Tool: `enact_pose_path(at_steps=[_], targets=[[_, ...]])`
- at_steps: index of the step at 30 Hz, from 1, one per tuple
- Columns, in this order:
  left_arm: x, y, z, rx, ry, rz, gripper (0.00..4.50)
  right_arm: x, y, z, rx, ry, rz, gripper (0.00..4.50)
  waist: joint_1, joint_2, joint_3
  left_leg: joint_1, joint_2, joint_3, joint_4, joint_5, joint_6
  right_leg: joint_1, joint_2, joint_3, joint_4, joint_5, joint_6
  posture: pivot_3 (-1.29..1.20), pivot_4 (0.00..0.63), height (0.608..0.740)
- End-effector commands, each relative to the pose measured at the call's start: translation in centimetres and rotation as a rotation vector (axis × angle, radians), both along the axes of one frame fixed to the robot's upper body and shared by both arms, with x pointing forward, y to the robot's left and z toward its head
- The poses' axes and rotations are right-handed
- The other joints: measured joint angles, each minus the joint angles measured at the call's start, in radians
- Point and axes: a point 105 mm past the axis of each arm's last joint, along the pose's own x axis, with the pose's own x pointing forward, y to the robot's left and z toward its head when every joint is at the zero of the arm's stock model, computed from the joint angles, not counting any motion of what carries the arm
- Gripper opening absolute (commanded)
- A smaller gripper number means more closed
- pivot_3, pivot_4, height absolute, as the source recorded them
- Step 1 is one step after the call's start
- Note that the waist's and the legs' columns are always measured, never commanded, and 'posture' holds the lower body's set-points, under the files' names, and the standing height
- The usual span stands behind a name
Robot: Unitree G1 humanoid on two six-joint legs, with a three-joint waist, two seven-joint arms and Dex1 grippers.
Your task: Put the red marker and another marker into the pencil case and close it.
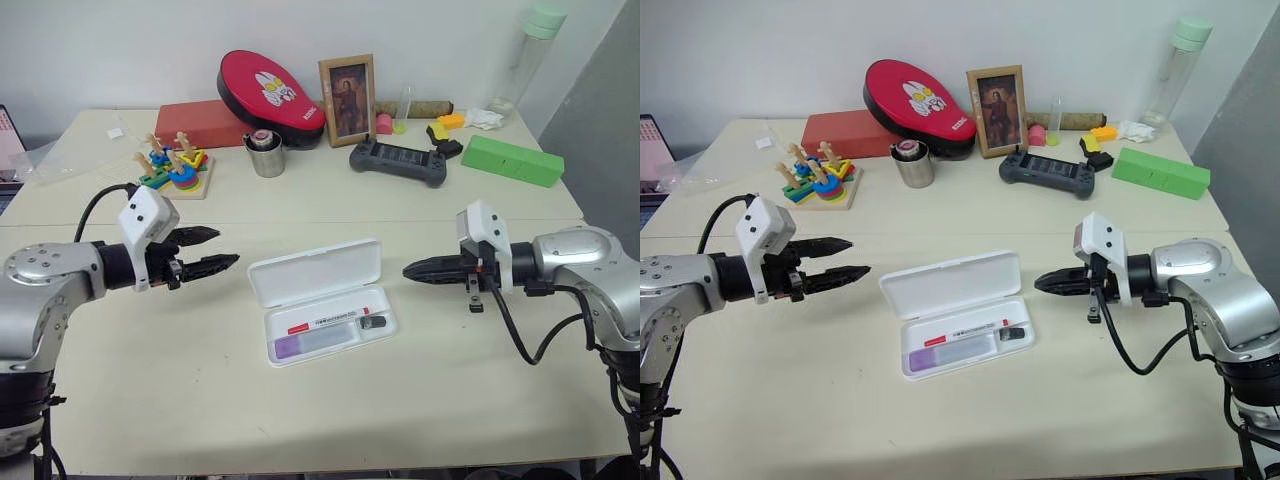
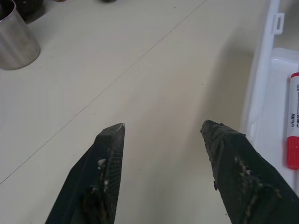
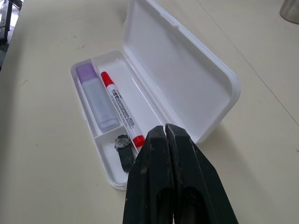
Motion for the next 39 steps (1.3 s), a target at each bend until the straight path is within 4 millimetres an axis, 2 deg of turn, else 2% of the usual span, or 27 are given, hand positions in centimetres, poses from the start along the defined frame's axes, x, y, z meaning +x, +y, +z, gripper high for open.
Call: enact_pose_path(at_steps=[1,3,7,11,21,33,39], targets=[[0.7,0.1,1.0,0.013,-0.062,0.002,1.91,-0.6,-0.2,1.0,0.003,-0.041,0.015,0.03,0.0,0.0,0.0,0.0,0.0,0.0,0.0,0.0,0.0,0.0,0.0,0.0,0.0,0.0,0.0,0.0,0.15,0.74],[1.1,0.0,0.9,0.012,-0.065,0.002,1.62,-0.6,-0.2,1.0,0.003,-0.039,0.017,0.03,0.0,0.0,0.0,0.0,0.0,0.0,0.0,0.0,0.0,0.0,0.0,0.0,0.0,0.0,0.0,0.0,0.15,0.74],[1.8,-0.7,0.4,0.014,-0.054,-0.024,0.77,-0.8,-0.3,1.0,0.001,-0.036,0.021,0.03,0.0,0.0,0.0,0.0,0.0,0.0,0.0,0.0,0.0,0.0,0.0,0.0,0.0,0.0,0.0,0.0,0.15,0.74],[2.5,-1.7,-0.1,0.016,-0.031,-0.077,0.77,-0.8,-0.2,1.0,0.0,-0.035,0.025,0.03,0.0,0.0,0.0,0.0,0.0,0.0,0.0,0.0,0.0,0.0,0.0,0.0,0.0,0.0,0.0,0.0,0.15,0.74],[2.8,-3.8,-0.9,0.028,0.063,-0.26,0.77,-1.0,-0.4,1.1,-0.003,-0.036,0.017,0.03,-0.001,0.0,0.0,0.0,0.0,0.0,0.001,0.0,0.0,0.001,0.0,-0.001,0.0,0.0,0.0,0.0,0.15,0.74],[2.4,-6.6,-0.6,0.061,0.112,-0.44,0.77,-1.5,-0.3,1.1,-0.002,-0.026,0.023,0.03,-0.001,0.0,0.0,0.0,0.0,-0.001,0.001,0.0,0.0,0.001,0.0,-0.001,0.0,0.0,0.0,0.0,0.15,0.74],[1.3,-7.7,-0.8,0.091,0.126,-0.525,0.77,-2.2,-0.5,0.2,-0.049,-0.003,0.055,0.03,0.0,0.0,0.0,0.0,0.0,-0.001,0.001,0.0,0.0,0.001,0.0,-0.001,0.0,0.0,0.0,0.0,0.15,0.74]])
